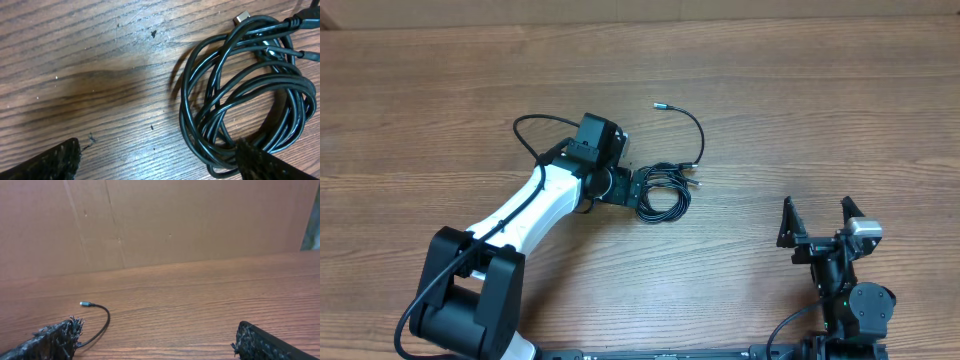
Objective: Untangle cables
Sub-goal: 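Lower the left gripper and close it on the cable coil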
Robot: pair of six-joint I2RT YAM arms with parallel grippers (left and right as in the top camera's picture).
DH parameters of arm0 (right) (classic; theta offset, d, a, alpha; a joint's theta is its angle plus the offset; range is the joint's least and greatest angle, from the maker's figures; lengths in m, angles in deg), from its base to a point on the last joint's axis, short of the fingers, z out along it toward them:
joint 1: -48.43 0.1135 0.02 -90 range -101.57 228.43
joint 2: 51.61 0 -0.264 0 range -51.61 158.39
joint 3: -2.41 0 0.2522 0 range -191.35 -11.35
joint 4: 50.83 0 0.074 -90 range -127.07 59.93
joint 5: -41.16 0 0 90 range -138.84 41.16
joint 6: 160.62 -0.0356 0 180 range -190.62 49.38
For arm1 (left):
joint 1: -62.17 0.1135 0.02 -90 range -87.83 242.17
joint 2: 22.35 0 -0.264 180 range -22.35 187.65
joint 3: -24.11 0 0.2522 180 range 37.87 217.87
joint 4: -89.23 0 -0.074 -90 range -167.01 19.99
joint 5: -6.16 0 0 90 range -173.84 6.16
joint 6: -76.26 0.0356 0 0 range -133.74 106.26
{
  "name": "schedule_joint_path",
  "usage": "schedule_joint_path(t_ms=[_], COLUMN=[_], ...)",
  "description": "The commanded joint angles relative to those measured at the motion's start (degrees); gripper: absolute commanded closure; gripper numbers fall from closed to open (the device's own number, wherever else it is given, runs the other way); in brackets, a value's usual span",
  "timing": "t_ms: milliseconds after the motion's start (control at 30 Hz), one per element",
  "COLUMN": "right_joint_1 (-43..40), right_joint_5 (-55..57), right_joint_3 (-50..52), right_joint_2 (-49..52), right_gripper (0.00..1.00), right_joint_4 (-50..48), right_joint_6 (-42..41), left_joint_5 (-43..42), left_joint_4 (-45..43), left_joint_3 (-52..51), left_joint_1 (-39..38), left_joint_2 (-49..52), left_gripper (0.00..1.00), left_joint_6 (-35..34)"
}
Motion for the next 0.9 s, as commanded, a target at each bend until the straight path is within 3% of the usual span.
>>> schedule_joint_path(t_ms=[0, 600, 700, 767, 867], right_joint_1=[-0.2, -0.2, -0.2, -0.2, -0.2], right_joint_5=[0.5, 0.5, 0.5, 0.5, 0.5], right_joint_3=[0.6, 0.6, 0.6, 0.6, 0.6], right_joint_2=[-0.5, -0.5, -0.5, -0.5, -0.5], right_gripper=[0.00, 0.00, 0.00, 0.00, 0.00], right_joint_4=[-0.2, -0.2, -0.2, -0.2, -0.2], right_joint_6=[0.0, 0.0, 0.0, 0.0, 0.0], left_joint_5=[0.5, 5.1, 5.0, 4.8, 4.7], left_joint_4=[0.2, -1.7, -1.8, -1.8, -2.0], left_joint_3=[1.2, 0.9, 0.9, 0.9, 0.9], left_joint_1=[-0.5, -4.5, -4.5, -4.5, -4.5], left_joint_2=[0.5, 2.4, 2.9, 3.2, 3.8], left_gripper=[0.02, 0.02, 0.08, 0.19, 0.23], left_joint_6=[-2.3, -5.2, -5.5, -5.8, -5.8])
